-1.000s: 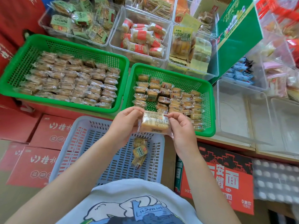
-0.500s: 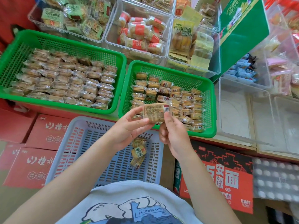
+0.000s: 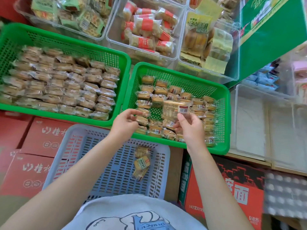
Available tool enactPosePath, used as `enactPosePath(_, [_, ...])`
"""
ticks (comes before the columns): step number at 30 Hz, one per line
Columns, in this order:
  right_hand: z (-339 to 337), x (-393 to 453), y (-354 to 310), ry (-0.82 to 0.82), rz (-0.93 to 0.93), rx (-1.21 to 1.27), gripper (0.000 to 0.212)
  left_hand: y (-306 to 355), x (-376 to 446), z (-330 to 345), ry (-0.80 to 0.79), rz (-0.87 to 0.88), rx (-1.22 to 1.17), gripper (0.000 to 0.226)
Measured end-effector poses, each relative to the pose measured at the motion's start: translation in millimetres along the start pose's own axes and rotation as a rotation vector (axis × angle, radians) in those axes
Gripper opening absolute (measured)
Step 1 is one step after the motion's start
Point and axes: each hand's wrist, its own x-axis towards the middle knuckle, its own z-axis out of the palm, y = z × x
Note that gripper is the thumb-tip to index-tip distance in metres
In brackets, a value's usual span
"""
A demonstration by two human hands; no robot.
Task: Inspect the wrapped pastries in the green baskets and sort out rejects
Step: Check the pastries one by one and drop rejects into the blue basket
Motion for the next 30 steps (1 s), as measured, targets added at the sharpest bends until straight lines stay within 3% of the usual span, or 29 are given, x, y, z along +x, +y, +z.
enactPosePath(3, [4.2,32.1,-1.5,-0.004,-0.075,-0.156,0.008,-3.9,18.5,-5.0,0.123,0.354,0.465,0.031])
enactPosePath(6, [18.8,56.4,-2.9,-0.104,-0.119,-0.264,0.023,-12.2,44.2,-1.5,0.06,0.677,0.875,0.036])
enactPosePath(10, [30.9,78.0,0.6,-0.17,-0.131,-0.464,0.032,-19.0,73.2,5.9,-0.124,0.694,1.283,0.047])
enactPosePath(17, [28.4,90.2,0.8,-0.123,-0.457,-1.035,0.038,-14.7,102.0,3.3,-0.008,0.764,1.325,0.04])
enactPosePath(21, [50.2,98.4,8.6,-0.125,-0.526,-1.267,0.035,-12.8,102.1,1.1,0.024,0.794,1.24,0.039])
enactPosePath(27, [69.8,100.1,17.2,0.009,-0.64,-1.163,0.024,-15.9,104.2,1.4,0.035,0.826,1.221,0.037])
enactPosePath(30, [73.2,100.6,19.9,-0.072,-0.628,-1.216,0.022,-15.9,104.4,1.6,0.012,0.814,1.249,0.051])
